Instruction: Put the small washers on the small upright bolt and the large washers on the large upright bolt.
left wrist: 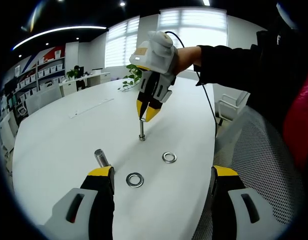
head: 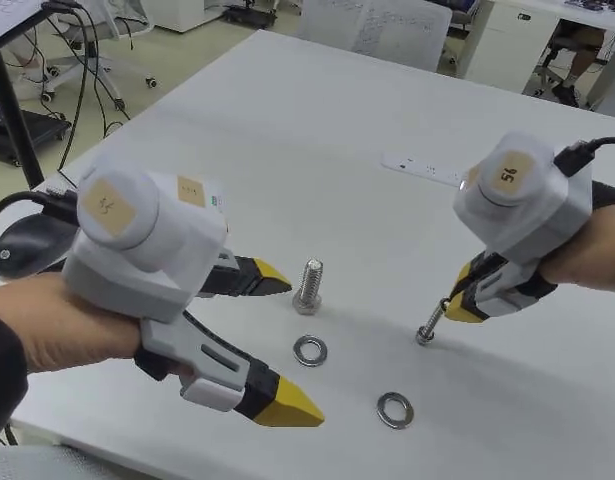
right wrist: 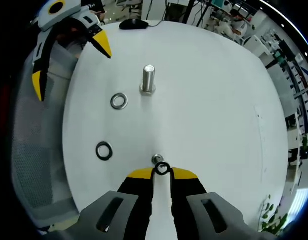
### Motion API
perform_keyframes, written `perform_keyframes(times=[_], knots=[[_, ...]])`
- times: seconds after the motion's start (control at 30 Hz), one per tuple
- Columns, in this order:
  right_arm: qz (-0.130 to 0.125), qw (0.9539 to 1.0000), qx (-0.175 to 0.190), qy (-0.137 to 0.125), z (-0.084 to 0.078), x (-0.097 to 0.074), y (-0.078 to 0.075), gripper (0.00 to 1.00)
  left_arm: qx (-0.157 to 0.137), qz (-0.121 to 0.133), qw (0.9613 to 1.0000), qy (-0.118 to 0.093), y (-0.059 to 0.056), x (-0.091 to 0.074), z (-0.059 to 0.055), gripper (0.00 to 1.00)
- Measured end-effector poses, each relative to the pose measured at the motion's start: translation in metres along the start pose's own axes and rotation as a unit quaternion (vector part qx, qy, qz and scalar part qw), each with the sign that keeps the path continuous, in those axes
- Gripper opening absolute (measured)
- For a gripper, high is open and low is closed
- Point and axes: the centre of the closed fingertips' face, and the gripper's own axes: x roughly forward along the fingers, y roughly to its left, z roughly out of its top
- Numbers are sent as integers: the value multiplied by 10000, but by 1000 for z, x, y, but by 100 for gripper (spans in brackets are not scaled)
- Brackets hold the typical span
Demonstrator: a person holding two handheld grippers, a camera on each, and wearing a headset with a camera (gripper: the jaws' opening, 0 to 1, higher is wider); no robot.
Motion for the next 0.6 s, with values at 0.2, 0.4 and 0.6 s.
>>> perform_keyframes(times=[0.2, 0.4, 0.6], knots=[[20, 10000, -14, 11, 2, 2, -1, 14, -3, 3, 10000, -6, 0, -1, 0, 79], [48, 10000, -13, 31, 1, 5, -2, 14, -11, 11, 10000, -13, 1, 0, 0, 79], [79, 9999, -20, 59, 1, 8, -2, 14, -17, 22, 10000, -12, 2, 0, 1, 79]])
